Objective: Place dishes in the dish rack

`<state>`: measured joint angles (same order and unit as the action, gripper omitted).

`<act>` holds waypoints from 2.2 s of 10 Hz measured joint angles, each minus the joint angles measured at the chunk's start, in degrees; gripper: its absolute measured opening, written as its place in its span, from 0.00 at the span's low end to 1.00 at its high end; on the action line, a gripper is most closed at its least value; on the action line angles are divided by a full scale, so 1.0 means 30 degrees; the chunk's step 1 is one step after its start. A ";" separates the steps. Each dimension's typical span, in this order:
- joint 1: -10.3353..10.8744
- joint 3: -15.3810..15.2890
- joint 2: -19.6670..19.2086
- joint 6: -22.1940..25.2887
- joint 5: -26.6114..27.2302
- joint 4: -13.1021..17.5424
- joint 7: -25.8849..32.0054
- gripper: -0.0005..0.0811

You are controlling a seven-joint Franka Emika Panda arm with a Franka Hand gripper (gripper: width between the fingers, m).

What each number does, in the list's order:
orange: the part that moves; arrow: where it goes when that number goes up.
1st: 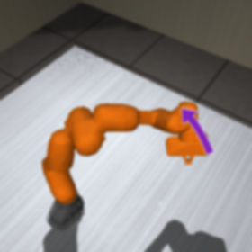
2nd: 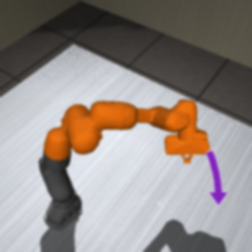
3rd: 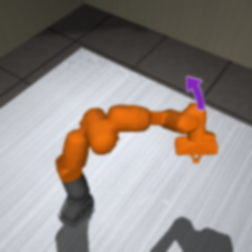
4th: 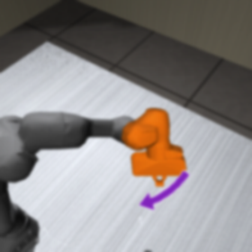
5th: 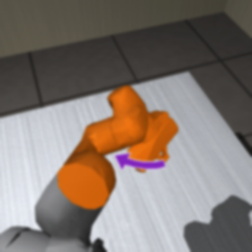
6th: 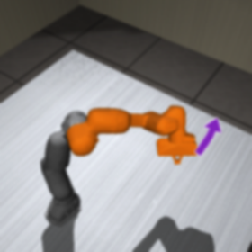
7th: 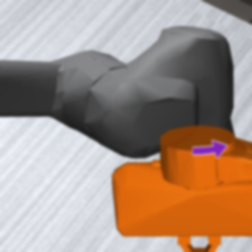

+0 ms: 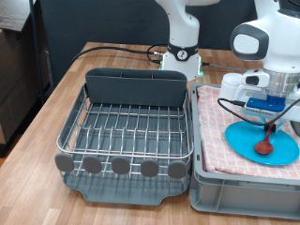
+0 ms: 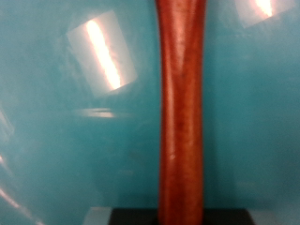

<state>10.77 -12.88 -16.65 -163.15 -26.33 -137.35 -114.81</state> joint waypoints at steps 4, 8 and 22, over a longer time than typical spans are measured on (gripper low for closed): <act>-0.0636 -0.0796 0.0681 0.0318 0.1564 -0.0008 0.1493 0.12; -0.0987 -0.1444 0.2573 0.1702 0.3798 -0.0165 0.3515 0.12; -0.1047 0.0197 1.0162 0.7380 0.5627 -0.4561 -0.3770 0.12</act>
<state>7.63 -12.29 13.84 -141.01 -9.44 -151.03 -126.12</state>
